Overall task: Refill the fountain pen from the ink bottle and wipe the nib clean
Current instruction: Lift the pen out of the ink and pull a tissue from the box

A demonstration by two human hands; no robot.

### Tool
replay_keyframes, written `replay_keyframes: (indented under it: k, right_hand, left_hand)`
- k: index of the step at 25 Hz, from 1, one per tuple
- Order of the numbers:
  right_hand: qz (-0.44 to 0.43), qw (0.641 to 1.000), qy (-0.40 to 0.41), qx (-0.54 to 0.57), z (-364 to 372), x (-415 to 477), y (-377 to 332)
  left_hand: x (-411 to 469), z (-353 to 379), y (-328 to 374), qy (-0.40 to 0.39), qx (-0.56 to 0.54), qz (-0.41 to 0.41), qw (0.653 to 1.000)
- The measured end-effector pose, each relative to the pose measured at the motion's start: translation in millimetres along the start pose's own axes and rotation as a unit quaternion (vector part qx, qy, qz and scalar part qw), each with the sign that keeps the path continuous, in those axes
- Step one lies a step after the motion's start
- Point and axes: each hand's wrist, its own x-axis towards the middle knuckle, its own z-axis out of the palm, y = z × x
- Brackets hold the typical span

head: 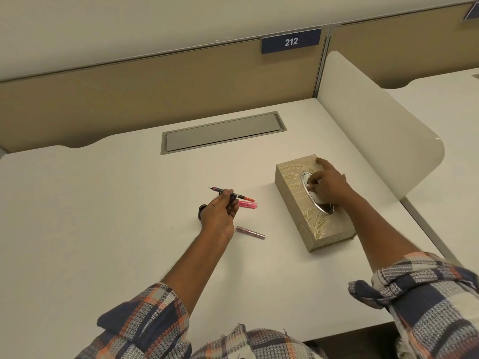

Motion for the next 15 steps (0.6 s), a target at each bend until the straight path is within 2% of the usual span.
replay_keyframes:
  k: [3,6,9,11,13,15]
  right_hand:
    - [-0.010,0.997,-0.016,0.069,-11,-2,0]
    - [-0.003,0.987,0.011,0.158,-20,-8,5]
    - [-0.015,0.939,0.029,0.342,-25,-16,12]
    - [0.013,0.905,0.090,0.416,-26,-15,10]
    - [0.025,0.892,0.159,0.422,-29,-12,0]
    - [0.031,0.907,0.205,0.365,-33,-10,-18]
  left_hand:
    - [-1,0,0,0.000,0.004,-0.002,1.000]
    - [-1,1,0,0.001,0.003,0.000,1.000]
    - [-2,1,-1,0.000,0.004,-0.003,1.000]
    - [-3,1,-2,-0.005,0.002,-0.003,1.000]
    - [-4,1,-1,-0.011,0.001,0.002,1.000]
    - [-5,1,-1,-0.022,0.009,0.010,1.000]
